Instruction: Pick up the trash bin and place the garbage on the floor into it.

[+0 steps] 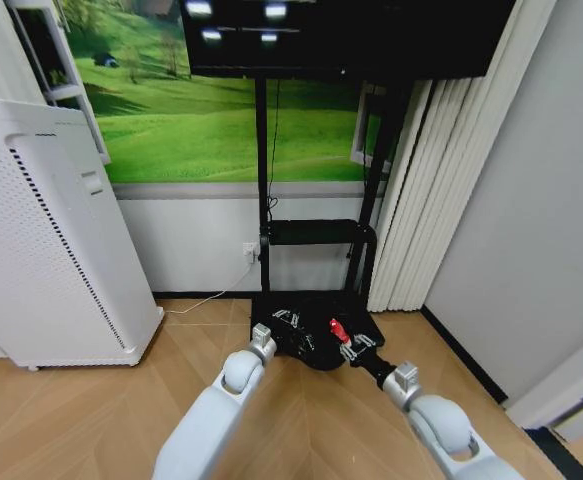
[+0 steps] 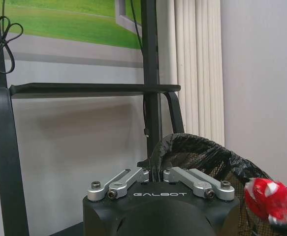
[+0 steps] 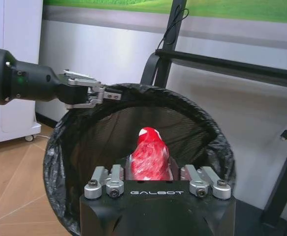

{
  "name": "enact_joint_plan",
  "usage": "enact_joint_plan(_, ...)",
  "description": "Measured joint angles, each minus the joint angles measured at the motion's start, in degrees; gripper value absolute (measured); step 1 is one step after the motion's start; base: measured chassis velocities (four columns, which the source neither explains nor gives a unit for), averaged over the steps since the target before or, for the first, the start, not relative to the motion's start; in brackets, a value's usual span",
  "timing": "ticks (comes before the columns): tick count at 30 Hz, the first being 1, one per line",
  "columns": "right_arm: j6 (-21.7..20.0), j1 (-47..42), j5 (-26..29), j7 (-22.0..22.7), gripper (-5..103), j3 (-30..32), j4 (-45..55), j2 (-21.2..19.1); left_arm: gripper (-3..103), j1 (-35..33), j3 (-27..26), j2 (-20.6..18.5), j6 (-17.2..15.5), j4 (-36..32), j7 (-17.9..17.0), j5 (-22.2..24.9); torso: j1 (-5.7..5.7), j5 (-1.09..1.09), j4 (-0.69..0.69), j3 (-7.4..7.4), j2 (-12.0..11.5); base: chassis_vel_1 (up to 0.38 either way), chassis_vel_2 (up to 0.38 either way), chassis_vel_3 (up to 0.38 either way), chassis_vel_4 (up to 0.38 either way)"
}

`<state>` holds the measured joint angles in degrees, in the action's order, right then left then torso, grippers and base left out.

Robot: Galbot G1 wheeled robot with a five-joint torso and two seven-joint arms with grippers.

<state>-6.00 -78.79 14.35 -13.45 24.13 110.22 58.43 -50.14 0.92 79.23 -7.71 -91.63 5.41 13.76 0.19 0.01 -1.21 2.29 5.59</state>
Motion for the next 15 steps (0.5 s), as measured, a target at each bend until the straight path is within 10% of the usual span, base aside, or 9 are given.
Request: enact_joint_plan(15, -0.40, 0.11, 1.73, 1.72, 99, 1.38, 0.56, -0.50, 7, -0.41, 0.14, 0.47, 0.01, 0.26, -0.13, -0.39, 0.00, -0.02, -0.01, 0.00, 0.00, 0.000, 0.000, 0.000, 0.000)
